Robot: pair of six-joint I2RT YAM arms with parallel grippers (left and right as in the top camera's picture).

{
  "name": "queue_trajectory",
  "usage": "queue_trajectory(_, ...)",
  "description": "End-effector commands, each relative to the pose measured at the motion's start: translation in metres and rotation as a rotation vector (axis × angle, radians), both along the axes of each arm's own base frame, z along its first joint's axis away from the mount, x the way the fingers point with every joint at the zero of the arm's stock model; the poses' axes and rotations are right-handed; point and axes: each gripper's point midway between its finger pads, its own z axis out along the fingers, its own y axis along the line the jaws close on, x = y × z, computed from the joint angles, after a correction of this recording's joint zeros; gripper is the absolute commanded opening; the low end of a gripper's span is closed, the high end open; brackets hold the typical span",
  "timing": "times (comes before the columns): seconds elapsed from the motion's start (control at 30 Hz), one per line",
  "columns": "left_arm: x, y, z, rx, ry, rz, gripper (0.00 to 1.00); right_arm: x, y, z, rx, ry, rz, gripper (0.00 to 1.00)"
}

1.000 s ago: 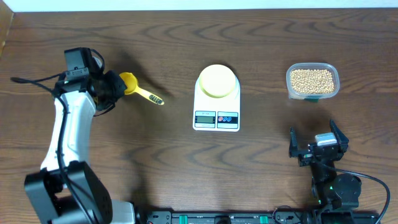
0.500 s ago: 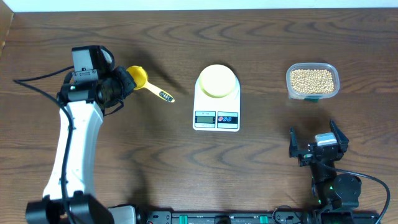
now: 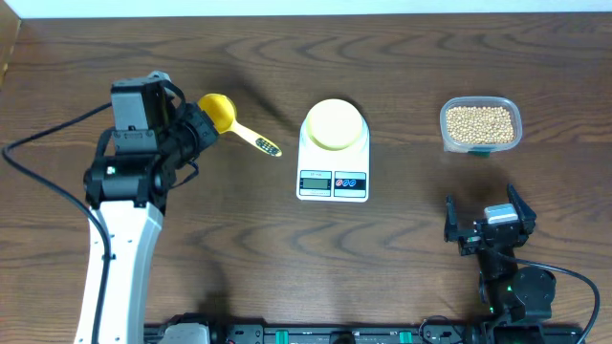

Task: Scoop item into bowl and weigh 50g on scale
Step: 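Lift the scoop and carry it right toward the scale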

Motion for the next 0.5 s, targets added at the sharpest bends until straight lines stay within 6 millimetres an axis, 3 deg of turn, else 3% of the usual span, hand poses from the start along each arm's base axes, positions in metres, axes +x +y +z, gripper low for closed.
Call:
queue_trajectory(0.0, -0.007, -0.002, -0.002, 0.004, -0.011, 0.047, 0.07, 0.0, 0.002, 0.0, -0.01, -0.001, 0.007, 0.99)
queue_trajectory(0.23, 0.002, -0.009, -0.021, -0.12, -0.102, 0.163, 0.07, 0.0, 0.002, 0.0, -0.01, -0.001, 0.007, 0.99)
queue_trajectory(0.47, 0.017, -0.01, -0.027, -0.193, -0.115, 0.223, 0.07, 0.0, 0.002, 0.0, -0.01, -0.001, 0.007, 0.99)
